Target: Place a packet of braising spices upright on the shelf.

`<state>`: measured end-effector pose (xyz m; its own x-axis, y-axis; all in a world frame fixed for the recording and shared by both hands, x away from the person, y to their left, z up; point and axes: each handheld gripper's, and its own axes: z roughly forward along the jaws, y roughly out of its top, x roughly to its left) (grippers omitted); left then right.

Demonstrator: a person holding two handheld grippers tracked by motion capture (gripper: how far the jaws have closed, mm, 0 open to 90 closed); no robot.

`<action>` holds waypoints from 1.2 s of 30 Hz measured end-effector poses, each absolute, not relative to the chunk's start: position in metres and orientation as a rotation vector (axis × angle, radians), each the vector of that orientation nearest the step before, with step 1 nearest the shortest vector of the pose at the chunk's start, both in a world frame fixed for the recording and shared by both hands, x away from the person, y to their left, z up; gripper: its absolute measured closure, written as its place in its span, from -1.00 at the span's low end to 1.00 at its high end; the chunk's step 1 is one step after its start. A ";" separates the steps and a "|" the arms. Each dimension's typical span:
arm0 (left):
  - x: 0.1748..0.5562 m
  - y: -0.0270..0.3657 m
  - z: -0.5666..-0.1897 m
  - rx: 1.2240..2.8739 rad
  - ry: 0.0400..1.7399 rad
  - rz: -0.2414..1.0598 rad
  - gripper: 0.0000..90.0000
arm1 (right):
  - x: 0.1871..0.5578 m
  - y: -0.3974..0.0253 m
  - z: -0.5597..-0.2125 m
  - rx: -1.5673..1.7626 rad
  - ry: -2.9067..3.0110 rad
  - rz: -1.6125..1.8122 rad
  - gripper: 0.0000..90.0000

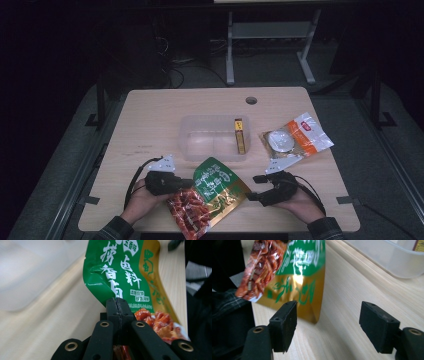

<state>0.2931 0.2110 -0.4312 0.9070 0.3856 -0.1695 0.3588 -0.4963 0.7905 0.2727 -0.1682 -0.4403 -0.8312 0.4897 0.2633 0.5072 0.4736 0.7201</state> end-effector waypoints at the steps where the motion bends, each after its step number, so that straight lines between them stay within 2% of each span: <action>1: 0.293 0.214 -0.428 2.108 0.541 0.043 1.00 | 0.273 -0.168 -0.440 -0.898 -2.669 -1.332 -0.36; 8: 0.296 0.223 -0.416 1.989 0.558 0.063 1.00 | 0.279 -0.153 -0.448 -0.869 -2.614 -1.347 -0.39; 16: 0.296 0.221 -0.412 1.945 0.558 0.072 1.00 | 0.295 -0.138 -0.448 -0.913 -2.497 -1.536 -0.28; 23: 0.296 0.220 -0.408 1.918 0.556 0.077 1.00 | 0.303 -0.133 -0.450 -0.909 -2.369 -1.620 0.09; 25: 0.296 0.219 -0.406 1.913 0.547 0.078 1.00 | 0.303 -0.131 -0.449 -0.903 -2.364 -1.627 0.13; 26: 0.295 0.219 -0.406 1.912 0.545 0.082 1.00 | 0.304 -0.129 -0.448 -0.897 -2.364 -1.631 0.20; 27: 0.295 0.218 -0.405 1.907 0.541 0.085 1.00 | 0.303 -0.126 -0.446 -0.878 -2.363 -1.639 0.41; 28: 0.295 0.218 -0.405 1.907 0.541 0.085 1.00 | 0.303 -0.126 -0.446 -0.878 -2.363 -1.639 0.41; 29: 0.295 0.218 -0.404 1.908 0.542 0.089 1.00 | 0.302 -0.123 -0.444 -0.858 -2.362 -1.650 0.60; 30: 0.295 0.218 -0.404 1.908 0.542 0.089 1.00 | 0.302 -0.123 -0.444 -0.858 -2.362 -1.650 0.60; 33: 0.296 0.220 -0.405 1.897 0.547 0.085 1.00 | 0.302 -0.125 -0.439 -0.829 -2.328 -1.672 0.93; 36: 0.297 0.221 -0.406 1.884 0.551 0.077 1.00 | 0.301 -0.125 -0.434 -0.798 -2.337 -1.683 0.99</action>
